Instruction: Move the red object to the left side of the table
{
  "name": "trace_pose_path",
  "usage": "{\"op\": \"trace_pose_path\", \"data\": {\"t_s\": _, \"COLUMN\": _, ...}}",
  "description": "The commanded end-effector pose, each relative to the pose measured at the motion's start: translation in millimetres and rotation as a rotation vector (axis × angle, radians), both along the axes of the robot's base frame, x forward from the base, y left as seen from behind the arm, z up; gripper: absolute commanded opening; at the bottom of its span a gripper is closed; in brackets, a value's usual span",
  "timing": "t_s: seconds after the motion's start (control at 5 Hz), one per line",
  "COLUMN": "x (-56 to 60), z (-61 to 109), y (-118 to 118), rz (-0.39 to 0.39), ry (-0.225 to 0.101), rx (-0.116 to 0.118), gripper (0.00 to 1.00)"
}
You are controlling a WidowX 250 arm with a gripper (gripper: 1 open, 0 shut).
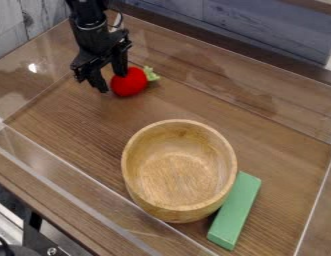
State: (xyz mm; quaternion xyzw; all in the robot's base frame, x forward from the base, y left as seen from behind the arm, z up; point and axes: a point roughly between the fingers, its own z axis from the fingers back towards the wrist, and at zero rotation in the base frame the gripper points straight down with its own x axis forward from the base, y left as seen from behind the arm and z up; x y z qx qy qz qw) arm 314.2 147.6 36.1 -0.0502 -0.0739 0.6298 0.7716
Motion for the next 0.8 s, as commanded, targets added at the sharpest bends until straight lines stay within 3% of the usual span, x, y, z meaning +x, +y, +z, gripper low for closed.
{"op": "trace_pose_path", "data": {"t_s": 0.0, "x": 8.9, "z": 18.1, "y": 5, "rz": -0.043, "ry": -0.030, "rx": 0.018, "gripper": 1.00}}
{"op": "trace_pose_path", "data": {"t_s": 0.2, "x": 16.6, "z": 25.7, "y": -10, "rz": -0.015, "ry": -0.031, "rx": 0.025, "gripper": 1.00}}
{"op": "trace_pose_path", "data": {"t_s": 0.6, "x": 9.4, "z": 56.3, "y": 5, "rz": -0.117, "ry": -0.036, "rx": 0.040, "gripper": 1.00}}
